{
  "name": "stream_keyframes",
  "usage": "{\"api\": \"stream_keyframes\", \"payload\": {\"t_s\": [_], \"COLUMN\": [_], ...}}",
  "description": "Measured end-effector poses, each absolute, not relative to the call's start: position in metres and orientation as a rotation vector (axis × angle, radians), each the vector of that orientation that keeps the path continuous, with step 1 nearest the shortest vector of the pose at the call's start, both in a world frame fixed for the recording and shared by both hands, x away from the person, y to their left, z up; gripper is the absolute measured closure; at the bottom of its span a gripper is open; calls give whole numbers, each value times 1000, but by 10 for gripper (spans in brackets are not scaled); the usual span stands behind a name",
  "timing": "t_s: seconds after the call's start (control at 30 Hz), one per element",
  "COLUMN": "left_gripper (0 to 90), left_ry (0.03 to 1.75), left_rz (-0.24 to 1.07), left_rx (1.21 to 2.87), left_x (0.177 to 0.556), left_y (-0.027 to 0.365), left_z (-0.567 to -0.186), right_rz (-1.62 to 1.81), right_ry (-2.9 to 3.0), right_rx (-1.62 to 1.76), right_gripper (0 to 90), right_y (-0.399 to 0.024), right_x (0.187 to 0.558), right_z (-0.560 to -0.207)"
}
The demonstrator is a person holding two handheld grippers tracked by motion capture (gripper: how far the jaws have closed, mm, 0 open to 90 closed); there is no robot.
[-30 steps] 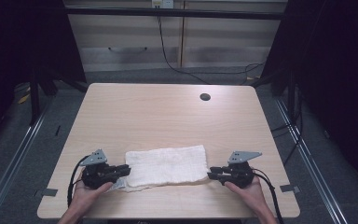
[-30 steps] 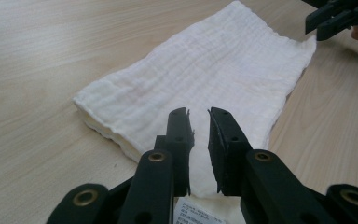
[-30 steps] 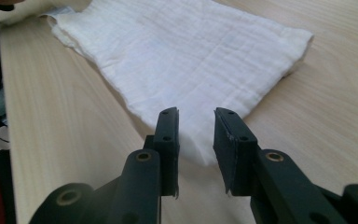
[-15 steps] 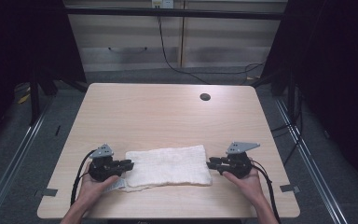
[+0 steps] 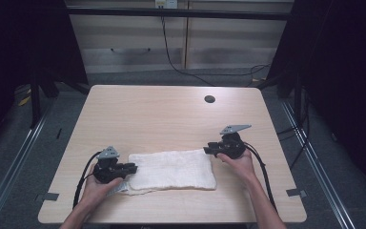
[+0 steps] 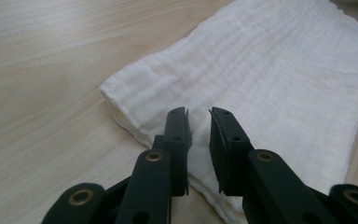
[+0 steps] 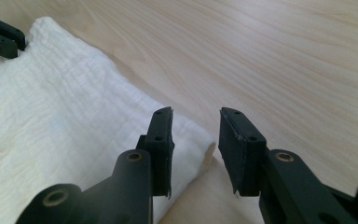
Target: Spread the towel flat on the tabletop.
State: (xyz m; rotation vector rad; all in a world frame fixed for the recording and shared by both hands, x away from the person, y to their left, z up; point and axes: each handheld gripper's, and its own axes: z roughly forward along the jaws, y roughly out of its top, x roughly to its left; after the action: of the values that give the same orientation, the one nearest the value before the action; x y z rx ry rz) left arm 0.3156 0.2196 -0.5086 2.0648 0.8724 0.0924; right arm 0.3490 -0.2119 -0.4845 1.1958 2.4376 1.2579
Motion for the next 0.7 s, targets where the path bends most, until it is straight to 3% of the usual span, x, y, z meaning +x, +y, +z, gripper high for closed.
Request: {"api": "stream_keyframes", "payload": {"t_s": [0.4, 0.63, 0.7], "left_gripper": [772, 771, 770], "left_ry": [875, 874, 870], "left_rz": [109, 108, 112], "left_rx": [2061, 2060, 2062], "left_x": [317, 317, 317], "left_y": [220, 220, 220], "left_z": [-509, -509, -509], "right_rz": [1172, 1184, 1193], "right_ry": [2493, 2501, 2498], "right_rx": [1205, 1171, 1175], "right_gripper": [622, 844, 872], "right_y": [-199, -200, -200], "right_x": [358, 357, 355], "right_z": [-502, -507, -507]}}
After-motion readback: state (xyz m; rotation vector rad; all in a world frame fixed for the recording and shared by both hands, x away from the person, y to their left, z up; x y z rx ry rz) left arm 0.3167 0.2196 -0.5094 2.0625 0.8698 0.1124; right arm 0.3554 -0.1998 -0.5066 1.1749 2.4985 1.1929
